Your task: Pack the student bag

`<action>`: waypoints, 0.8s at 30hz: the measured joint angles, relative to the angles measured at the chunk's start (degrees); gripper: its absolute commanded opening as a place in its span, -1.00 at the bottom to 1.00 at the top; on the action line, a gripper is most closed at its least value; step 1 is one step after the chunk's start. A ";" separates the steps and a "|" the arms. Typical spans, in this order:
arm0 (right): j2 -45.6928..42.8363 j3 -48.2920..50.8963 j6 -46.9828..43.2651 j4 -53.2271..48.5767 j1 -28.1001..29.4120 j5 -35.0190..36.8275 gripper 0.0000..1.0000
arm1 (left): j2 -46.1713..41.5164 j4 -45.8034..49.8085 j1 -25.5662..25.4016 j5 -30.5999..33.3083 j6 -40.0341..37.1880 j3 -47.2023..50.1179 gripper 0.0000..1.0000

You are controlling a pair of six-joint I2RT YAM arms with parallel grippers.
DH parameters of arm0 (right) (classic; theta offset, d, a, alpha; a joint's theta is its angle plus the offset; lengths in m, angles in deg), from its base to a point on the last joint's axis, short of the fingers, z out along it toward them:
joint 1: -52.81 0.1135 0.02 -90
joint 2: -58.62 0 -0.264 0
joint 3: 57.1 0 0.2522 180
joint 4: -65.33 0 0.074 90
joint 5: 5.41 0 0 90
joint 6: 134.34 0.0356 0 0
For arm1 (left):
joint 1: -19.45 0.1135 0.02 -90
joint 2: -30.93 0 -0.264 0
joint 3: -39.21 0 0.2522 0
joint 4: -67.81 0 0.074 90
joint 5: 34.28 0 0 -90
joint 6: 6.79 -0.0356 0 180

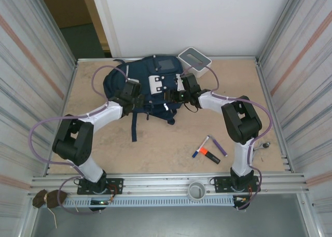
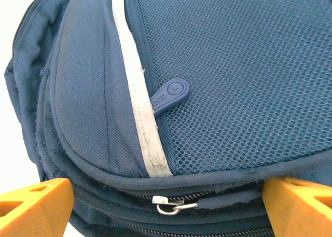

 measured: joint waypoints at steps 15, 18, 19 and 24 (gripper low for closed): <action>0.00 0.59 -0.02 -0.13 -0.46 -0.15 -0.19 | -0.20 0.57 0.26 -1.73 -0.37 0.28 -0.02; -0.02 0.59 0.00 -0.22 -0.48 -0.17 -0.20 | -0.96 0.81 0.61 -2.86 -0.11 0.79 -0.10; 0.00 0.59 -0.02 -0.28 -0.48 -0.15 -0.20 | -1.20 0.76 0.63 -3.23 0.04 1.01 -0.12; 0.00 0.59 -0.02 -0.55 -0.55 -0.15 -0.23 | -2.58 0.35 1.29 -5.22 0.74 2.75 -0.22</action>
